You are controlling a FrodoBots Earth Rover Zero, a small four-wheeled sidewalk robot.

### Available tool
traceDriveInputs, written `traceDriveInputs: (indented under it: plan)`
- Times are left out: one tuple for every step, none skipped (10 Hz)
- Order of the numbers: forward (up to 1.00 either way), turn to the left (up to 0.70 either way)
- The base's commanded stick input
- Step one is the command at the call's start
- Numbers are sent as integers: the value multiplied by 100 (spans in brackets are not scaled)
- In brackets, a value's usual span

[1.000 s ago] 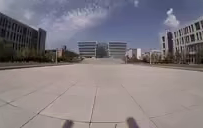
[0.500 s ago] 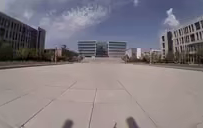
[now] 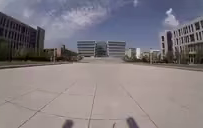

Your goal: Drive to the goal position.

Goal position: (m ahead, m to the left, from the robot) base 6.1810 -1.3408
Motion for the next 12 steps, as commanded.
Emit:
traceDriveInputs:
  plan:
    - [70,0]
    - [70,0]
    - [70,0]
    - [70,0]
    - [70,0]
    - [70,0]
    - [70,0]
    - [70,0]
    - [70,0]
    - [70,0]
    - [70,0]
    - [70,0]
